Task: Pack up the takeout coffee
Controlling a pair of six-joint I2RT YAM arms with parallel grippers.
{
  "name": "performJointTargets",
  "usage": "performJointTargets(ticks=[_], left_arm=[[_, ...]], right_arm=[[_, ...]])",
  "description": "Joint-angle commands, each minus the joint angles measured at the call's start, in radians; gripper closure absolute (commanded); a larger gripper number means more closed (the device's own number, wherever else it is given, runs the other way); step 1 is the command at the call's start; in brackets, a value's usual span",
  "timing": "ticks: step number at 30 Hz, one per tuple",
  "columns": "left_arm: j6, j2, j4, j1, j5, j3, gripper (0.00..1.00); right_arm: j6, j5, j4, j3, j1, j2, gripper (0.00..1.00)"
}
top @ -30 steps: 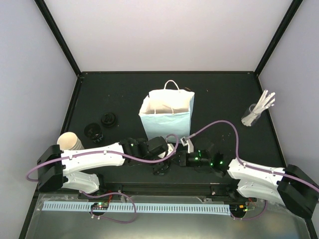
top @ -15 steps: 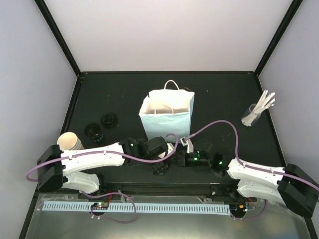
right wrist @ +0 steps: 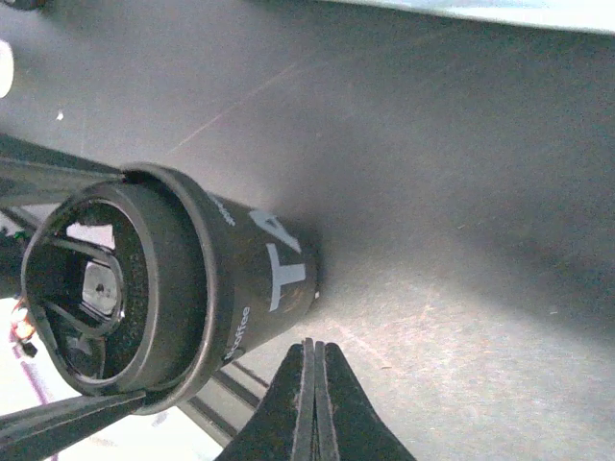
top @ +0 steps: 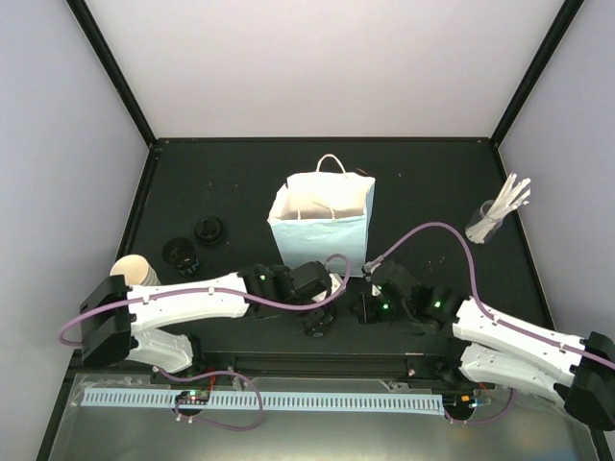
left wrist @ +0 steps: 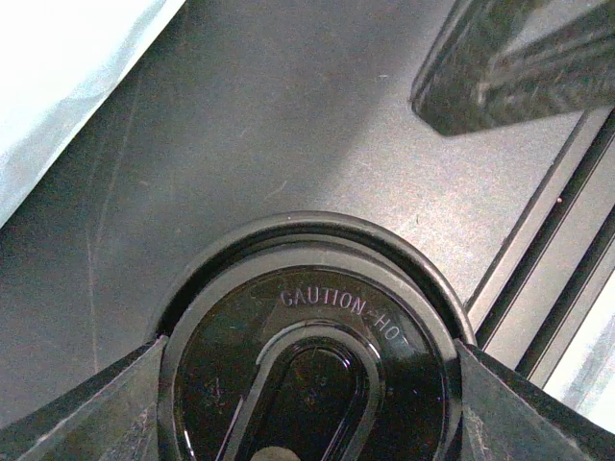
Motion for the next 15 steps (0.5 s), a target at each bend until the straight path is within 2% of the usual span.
performJointTargets(ticks=[1, 7, 15], left_arm=[[-0.028, 0.053, -0.11, -0.009, 0.0, 0.056, 0.32], [-0.029, 0.095, -0.13, 0.006, -0.021, 0.13, 0.32], [-0.042, 0.147, -0.11, 0.013, -0.018, 0.147, 0.32]], right_arm=[[-0.068, 0.174, -0.182, 0.084, -0.006, -0.04, 0.99], [-0.061, 0.324, -0.298, 0.126, -0.03, -0.095, 0.98], [-0.059, 0.322, -0.32, 0.112, -0.036, -0.139, 0.98]])
